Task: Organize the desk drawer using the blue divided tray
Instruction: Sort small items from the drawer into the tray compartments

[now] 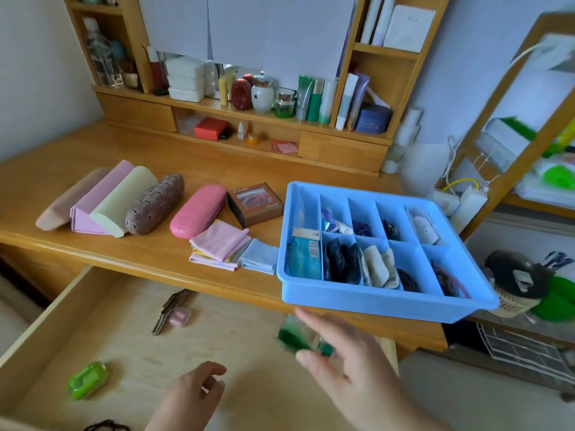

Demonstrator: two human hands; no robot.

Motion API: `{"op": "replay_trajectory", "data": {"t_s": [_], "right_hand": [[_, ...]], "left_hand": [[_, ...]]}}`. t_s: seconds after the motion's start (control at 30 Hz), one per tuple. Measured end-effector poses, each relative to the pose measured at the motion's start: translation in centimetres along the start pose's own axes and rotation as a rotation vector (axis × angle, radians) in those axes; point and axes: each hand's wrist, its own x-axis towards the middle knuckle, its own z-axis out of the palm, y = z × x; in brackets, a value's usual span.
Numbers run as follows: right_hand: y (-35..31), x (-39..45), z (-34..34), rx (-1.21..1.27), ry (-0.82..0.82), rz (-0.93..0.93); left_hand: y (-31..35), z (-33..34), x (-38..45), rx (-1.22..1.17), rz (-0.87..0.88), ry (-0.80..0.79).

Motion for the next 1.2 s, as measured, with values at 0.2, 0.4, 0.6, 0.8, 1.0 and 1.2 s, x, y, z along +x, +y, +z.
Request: {"op": "replay_trajectory", "data": {"t_s": [0.2, 0.4, 0.6, 0.8, 1.0, 1.2], "right_hand": [[2.5, 13.2, -8.2, -0.456, 0.407, 0.244], [6.6, 21.0, -7.8, -1.002, 0.208, 0.398], [7.4, 21.4, -7.9, -1.125, 0.101, 0.435], [2.4, 14.2, -5.4, -0.662, 0.382, -0.041], [-0.4, 4.3, 3.1, -0.536, 0.05, -0.397], [4.4, 1.8, 8.9, -0.625, -0.305, -0.137]], "left_hand": [[-0.1, -0.2, 0.1, -0.041, -0.015, 0.002], [-0.4, -0.2, 0.3, -0.096, -0.049, 0.038], [-0.6, 0.0, 0.6, -0.07, -0.032, 0.011], [-0.6, -1.6, 0.8, -0.068, 0.004, 0.02], [-2.6, -7.4, 5.9, 0.12, -0.05, 0.381], [-3.9, -9.1, 11.8, 0.314, -0.299, 0.251]]}}
